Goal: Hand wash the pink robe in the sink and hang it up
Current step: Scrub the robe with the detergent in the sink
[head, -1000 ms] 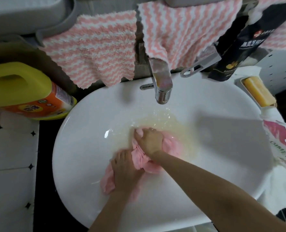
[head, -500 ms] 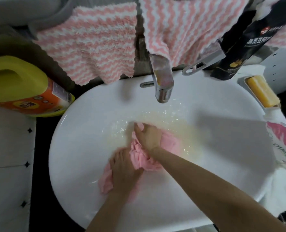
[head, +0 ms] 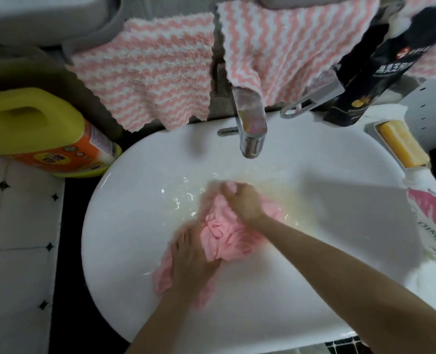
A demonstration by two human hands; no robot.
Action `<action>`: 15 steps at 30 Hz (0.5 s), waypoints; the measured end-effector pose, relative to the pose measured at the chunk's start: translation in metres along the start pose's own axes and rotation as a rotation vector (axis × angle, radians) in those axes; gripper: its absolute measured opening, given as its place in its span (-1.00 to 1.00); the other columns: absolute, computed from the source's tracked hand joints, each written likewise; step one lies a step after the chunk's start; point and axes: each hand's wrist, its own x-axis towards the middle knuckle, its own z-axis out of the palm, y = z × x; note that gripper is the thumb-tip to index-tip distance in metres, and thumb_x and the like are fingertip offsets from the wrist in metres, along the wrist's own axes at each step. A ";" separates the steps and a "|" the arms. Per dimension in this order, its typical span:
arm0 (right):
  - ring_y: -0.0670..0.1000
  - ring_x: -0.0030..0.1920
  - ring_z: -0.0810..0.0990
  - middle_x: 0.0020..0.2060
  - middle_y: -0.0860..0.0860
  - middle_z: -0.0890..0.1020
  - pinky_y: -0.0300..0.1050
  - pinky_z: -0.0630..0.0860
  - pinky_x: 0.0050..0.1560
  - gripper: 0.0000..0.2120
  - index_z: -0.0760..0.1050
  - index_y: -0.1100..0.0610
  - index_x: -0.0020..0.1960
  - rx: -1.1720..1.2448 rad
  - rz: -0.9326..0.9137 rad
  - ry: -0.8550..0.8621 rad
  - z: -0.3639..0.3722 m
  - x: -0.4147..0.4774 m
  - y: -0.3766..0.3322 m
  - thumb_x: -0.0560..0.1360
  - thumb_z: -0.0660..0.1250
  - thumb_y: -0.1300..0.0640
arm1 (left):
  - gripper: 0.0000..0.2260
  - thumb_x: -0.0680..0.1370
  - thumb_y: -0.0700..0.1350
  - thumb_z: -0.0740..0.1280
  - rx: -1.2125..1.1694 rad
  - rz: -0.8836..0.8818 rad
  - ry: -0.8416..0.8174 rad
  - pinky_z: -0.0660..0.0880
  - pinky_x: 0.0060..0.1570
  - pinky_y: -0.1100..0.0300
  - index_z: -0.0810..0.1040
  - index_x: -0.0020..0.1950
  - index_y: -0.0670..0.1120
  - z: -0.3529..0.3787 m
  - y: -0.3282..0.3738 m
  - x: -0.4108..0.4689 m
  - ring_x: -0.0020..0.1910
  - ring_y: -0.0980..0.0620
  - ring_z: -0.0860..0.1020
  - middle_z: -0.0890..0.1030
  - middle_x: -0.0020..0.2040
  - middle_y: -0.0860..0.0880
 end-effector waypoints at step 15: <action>0.27 0.39 0.36 0.47 0.13 0.29 0.39 0.42 0.19 -0.11 0.40 -0.10 0.36 -0.941 -0.624 -0.295 -0.066 -0.037 0.084 0.06 0.58 -0.14 | -0.36 0.15 0.25 0.42 0.260 0.230 -0.018 0.42 -0.02 -0.02 0.52 0.14 -0.04 -0.003 0.010 -0.002 0.04 -0.10 0.53 0.58 0.11 -0.04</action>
